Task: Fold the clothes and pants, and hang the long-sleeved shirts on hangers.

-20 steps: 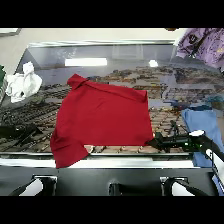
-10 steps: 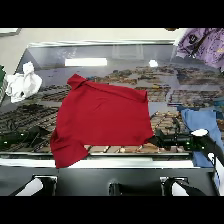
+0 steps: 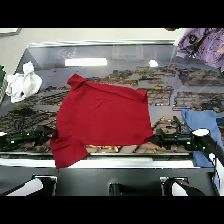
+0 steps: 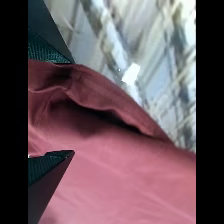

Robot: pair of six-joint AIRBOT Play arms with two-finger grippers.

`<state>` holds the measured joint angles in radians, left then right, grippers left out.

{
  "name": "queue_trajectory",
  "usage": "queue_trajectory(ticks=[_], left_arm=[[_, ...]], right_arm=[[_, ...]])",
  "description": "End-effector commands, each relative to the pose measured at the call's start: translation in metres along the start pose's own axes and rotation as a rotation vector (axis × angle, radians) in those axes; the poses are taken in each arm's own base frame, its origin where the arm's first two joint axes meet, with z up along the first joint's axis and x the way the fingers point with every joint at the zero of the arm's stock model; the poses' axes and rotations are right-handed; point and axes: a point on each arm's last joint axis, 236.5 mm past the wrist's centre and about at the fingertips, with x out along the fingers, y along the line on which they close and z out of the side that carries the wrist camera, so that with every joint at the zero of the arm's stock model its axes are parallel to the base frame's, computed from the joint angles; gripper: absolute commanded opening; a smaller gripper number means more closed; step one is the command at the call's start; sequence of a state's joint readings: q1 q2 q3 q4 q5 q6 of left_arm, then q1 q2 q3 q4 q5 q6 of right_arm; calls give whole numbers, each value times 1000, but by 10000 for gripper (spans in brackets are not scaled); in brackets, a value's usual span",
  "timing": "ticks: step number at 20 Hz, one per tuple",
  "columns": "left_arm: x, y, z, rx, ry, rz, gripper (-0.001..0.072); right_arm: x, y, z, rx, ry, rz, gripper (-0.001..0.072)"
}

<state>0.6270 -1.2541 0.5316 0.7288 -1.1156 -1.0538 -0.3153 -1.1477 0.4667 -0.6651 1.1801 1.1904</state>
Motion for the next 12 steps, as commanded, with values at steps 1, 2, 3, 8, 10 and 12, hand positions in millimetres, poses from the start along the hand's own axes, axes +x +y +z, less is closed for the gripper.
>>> queue_trajectory(ticks=[1,2,3,8,10,12], left_arm=[[9,4,-5,5,31,10,592],[12,5,-6,3,39,12,575],[15,6,-6,-3,45,15,496],[13,-5,0,8,40,-11,16],[2,-25,18,53,12,-32,15],[-15,-60,49,147,-56,-33,15]], right_arm=[[-5,6,9,-17,-21,1,26],[-6,8,11,-24,-24,2,26],[-8,10,12,-30,-26,4,26],[-20,32,23,-70,-36,40,26],[-36,53,42,-129,-82,53,25],[-61,84,72,-222,-173,53,25]])
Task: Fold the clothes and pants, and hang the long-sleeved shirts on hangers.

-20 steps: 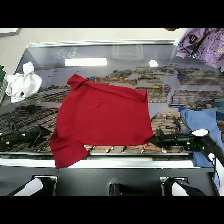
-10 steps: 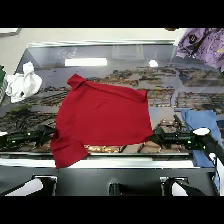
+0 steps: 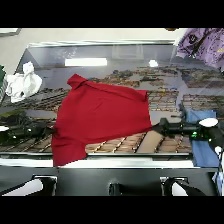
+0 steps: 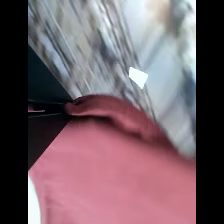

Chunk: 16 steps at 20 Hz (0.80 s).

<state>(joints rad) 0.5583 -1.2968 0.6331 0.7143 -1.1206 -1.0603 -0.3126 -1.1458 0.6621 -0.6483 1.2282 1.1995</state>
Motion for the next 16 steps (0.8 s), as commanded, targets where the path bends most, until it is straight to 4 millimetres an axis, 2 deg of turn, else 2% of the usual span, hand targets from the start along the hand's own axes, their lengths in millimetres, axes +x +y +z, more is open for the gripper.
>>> queue_trajectory(ticks=[1,3,5,7,8,9,11,13,15,16], left_arm=[[-27,-58,48,140,-97,-24,15],[-53,-126,86,316,-193,-44,14],[-91,-202,117,477,-325,-69,13],[-152,-282,141,639,-519,-67,13],[-192,-320,147,715,-631,-54,13],[-236,-354,146,771,-743,-40,13],[-319,-405,124,866,-942,-17,13],[-386,-438,82,939,-1101,-27,13],[-425,-441,38,965,-1195,-13,13],[-438,-437,15,944,-1226,-18,13]], right_arm=[[-32,49,53,-154,-127,-4,25],[-45,93,79,-319,-184,-58,25],[-62,141,110,-454,-287,-138,25],[-102,203,145,-564,-478,-164,25],[-136,244,157,-624,-595,-145,25],[-166,278,159,-677,-679,-115,25],[-233,342,140,-797,-824,-69,25],[-291,390,96,-907,-925,-23,25],[-338,417,42,-957,-1027,33,25],[-358,421,14,-973,-1070,41,25]])
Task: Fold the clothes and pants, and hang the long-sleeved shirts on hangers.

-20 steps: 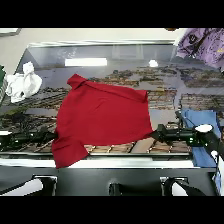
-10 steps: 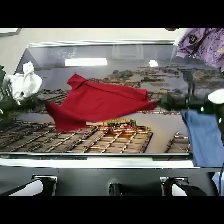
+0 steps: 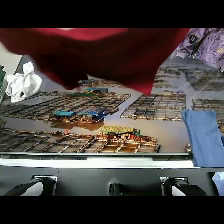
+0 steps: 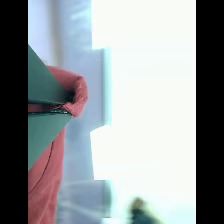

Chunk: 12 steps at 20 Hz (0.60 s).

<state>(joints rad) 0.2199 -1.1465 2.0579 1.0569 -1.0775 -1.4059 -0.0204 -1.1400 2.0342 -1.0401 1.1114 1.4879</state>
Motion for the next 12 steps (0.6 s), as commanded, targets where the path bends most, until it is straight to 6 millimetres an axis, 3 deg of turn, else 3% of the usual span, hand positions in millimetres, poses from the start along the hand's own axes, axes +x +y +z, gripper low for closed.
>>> queue_trajectory(ticks=[1,3,6,9,12], left_arm=[[-98,-27,49,46,-172,85,13],[-138,-38,44,73,-199,115,13],[-177,-32,31,52,-187,209,14],[-167,-25,26,39,-161,216,14],[-113,-2,-2,-4,-30,210,15]], right_arm=[[-104,54,53,-75,-185,-4,25],[-146,65,55,-60,-226,-40,25],[-167,62,49,5,-222,-88,25],[-143,49,36,108,-153,-91,25],[-78,10,-9,256,32,-134,25]])
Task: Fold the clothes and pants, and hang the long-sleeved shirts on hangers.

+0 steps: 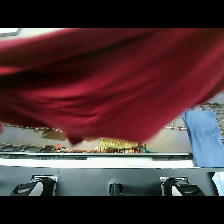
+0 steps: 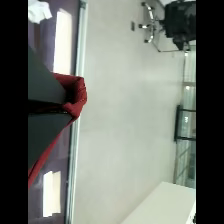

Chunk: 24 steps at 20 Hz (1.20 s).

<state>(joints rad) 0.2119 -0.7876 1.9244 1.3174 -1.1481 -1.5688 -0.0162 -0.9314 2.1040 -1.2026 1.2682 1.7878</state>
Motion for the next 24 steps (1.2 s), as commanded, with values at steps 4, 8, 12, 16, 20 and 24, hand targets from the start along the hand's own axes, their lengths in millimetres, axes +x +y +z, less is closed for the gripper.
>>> queue_trajectory(ticks=[4,8,12,16,20,24], left_arm=[[134,35,-152,-100,480,10,15],[222,58,-315,-175,851,24,15],[280,64,-458,-217,1056,33,16],[301,57,-544,-222,1144,30,17],[299,44,-569,-249,1191,9,109],[285,56,-540,-272,1245,17,709]], right_arm=[[142,-102,-137,223,473,-173,26],[228,-176,-258,291,768,-260,26],[277,-241,-391,394,1011,-346,26],[291,-278,-495,482,1167,-398,26],[298,-280,-513,516,1173,-390,38],[280,-261,-486,422,1226,-305,367]])
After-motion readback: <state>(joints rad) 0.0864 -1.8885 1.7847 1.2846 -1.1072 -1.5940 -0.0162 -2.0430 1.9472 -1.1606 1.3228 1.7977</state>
